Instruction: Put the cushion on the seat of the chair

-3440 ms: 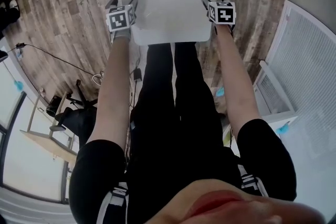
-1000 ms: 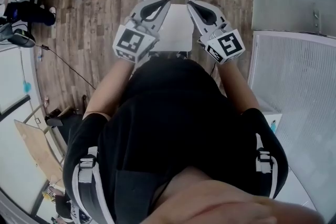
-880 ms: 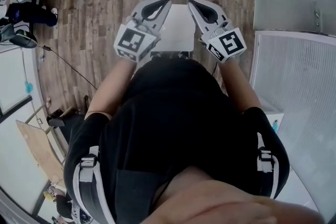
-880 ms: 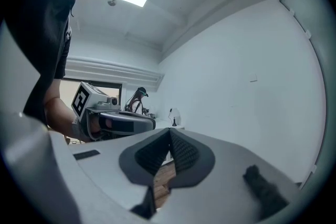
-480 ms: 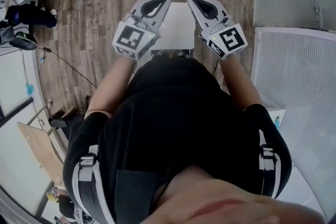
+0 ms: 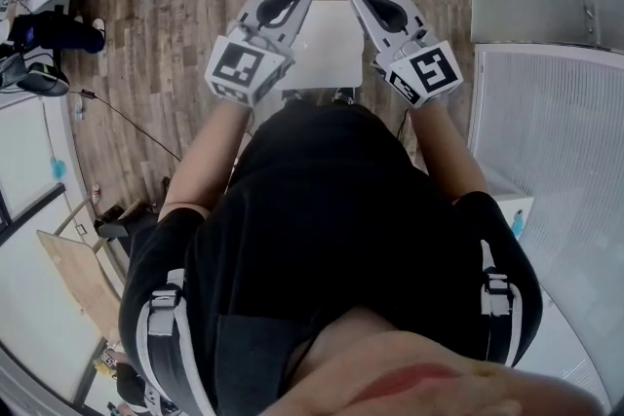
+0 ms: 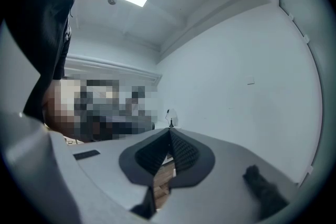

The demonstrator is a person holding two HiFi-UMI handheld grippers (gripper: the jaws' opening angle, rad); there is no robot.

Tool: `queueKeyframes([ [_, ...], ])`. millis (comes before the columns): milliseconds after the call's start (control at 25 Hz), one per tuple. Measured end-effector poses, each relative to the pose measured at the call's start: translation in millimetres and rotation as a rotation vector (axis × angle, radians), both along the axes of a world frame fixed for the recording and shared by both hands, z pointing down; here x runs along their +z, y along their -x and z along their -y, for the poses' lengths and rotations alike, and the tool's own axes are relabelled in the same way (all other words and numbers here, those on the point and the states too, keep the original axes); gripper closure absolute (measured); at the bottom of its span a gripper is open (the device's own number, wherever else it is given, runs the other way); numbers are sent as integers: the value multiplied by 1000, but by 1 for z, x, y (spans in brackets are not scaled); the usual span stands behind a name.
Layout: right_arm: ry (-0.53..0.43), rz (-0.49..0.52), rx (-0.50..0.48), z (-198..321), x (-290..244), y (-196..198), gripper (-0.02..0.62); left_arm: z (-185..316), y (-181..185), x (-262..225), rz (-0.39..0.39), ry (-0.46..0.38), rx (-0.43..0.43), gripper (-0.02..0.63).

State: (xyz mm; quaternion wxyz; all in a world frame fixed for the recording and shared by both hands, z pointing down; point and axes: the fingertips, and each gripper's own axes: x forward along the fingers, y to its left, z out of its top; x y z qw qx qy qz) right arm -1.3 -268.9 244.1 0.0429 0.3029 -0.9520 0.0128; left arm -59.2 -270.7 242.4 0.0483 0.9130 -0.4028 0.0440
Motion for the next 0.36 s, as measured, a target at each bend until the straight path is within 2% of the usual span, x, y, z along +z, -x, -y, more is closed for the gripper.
queueKeyframes([
  [360, 10, 11, 15, 4, 3, -3, 580, 1, -3, 3, 7, 2, 8, 594],
])
